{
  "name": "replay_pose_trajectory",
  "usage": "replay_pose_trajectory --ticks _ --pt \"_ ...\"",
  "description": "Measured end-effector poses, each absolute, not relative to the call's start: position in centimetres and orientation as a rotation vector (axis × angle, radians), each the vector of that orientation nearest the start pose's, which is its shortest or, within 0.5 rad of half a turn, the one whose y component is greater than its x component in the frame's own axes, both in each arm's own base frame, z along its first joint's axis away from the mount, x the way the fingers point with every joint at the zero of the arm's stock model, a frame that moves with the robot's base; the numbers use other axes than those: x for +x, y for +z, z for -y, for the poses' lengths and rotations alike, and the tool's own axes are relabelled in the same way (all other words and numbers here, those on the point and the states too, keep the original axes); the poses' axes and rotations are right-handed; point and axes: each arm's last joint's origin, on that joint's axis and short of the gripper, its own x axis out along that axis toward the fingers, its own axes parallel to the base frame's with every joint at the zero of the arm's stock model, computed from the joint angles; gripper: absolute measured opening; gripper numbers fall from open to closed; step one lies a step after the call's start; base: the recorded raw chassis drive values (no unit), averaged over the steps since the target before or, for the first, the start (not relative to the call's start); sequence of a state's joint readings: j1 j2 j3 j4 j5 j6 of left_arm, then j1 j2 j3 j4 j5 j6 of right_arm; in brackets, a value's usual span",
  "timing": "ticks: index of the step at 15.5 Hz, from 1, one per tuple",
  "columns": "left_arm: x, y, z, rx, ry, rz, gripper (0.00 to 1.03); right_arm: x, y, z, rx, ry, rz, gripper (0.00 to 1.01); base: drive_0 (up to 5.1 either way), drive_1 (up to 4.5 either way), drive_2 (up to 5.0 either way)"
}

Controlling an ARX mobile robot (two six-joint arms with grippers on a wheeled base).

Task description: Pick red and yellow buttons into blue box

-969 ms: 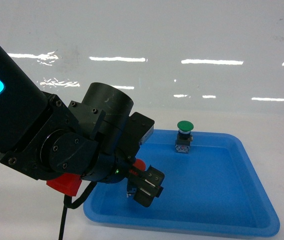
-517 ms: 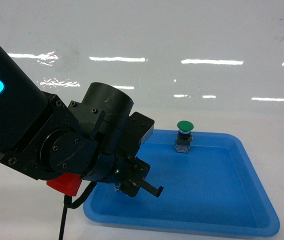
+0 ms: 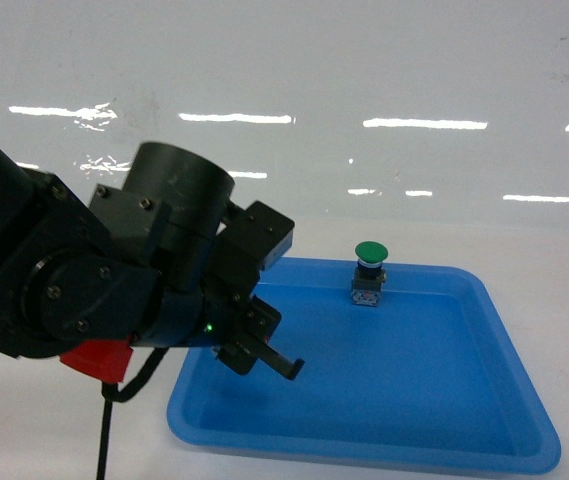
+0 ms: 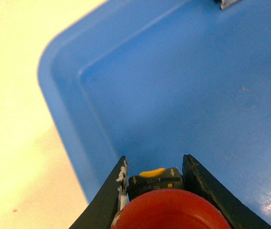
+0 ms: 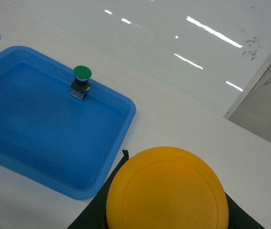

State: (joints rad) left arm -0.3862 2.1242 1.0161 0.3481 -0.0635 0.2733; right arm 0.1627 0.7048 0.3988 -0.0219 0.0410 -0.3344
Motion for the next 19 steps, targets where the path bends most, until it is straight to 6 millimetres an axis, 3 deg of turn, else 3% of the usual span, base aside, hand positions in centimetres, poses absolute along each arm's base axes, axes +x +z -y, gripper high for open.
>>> replay_pose_trajectory --ticks 3,9,15,19 --pt "36.0 10.8 13.2 0.45 -0.398 -0.572 0.3 16.0 22.7 -2.5 -0.364 0.174 -0.304 0.28 0.0 0.0 0.0" --pt "31.7 18.0 11.1 0.458 -0.438 -0.355 0.3 16.0 22.7 -2.5 -0.364 0.174 -0.304 0.28 0.0 0.0 0.0" --pt "26.1 22.6 7.2 0.424 -0.363 -0.17 0.3 16.0 22.7 -2.5 -0.364 0.174 -0.303 0.28 0.0 0.0 0.0" --pt "23.1 23.1 5.5 0.401 -0.332 -0.134 0.3 16.0 22.7 -2.5 -0.364 0.174 -0.303 0.28 0.0 0.0 0.0"
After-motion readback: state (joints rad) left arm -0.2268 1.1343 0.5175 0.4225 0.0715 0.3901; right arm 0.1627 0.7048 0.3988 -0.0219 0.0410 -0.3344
